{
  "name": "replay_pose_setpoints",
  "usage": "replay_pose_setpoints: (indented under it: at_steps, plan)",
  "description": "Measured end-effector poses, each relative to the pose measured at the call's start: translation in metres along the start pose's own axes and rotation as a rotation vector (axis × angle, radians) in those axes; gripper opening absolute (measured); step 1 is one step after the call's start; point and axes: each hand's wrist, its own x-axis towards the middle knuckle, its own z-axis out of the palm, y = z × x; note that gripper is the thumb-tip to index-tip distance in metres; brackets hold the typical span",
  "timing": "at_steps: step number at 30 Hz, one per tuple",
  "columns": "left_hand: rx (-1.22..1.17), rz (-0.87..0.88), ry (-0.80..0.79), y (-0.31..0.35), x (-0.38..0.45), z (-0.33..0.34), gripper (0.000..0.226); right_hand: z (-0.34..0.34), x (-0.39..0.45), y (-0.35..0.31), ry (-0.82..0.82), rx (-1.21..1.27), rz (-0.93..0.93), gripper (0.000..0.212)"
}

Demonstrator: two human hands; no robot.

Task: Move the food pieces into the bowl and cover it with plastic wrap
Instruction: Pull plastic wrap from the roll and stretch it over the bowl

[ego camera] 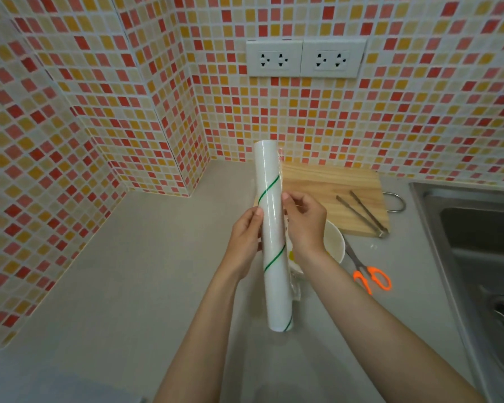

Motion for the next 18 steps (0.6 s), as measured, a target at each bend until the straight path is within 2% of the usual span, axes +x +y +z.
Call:
replay_pose_setpoints:
  at_steps: [5, 10, 18]
  plan:
    - [0.035, 0.039, 0.003, 0.0009, -0.0011, -0.0016, 0.023, -0.0056, 0.0070, -0.0036, -0.026, -0.009, -0.016, 0.015]
    - [0.013, 0.029, 0.045, 0.0028, -0.0022, -0.0013, 0.029, -0.0033, 0.0069, -0.0040, -0.121, -0.166, -0.024, 0.012]
    - [-0.047, -0.064, 0.113, 0.0046, -0.0006, 0.0040, 0.035, -0.0073, 0.0023, -0.0091, -0.162, -0.055, 0.097, 0.014]
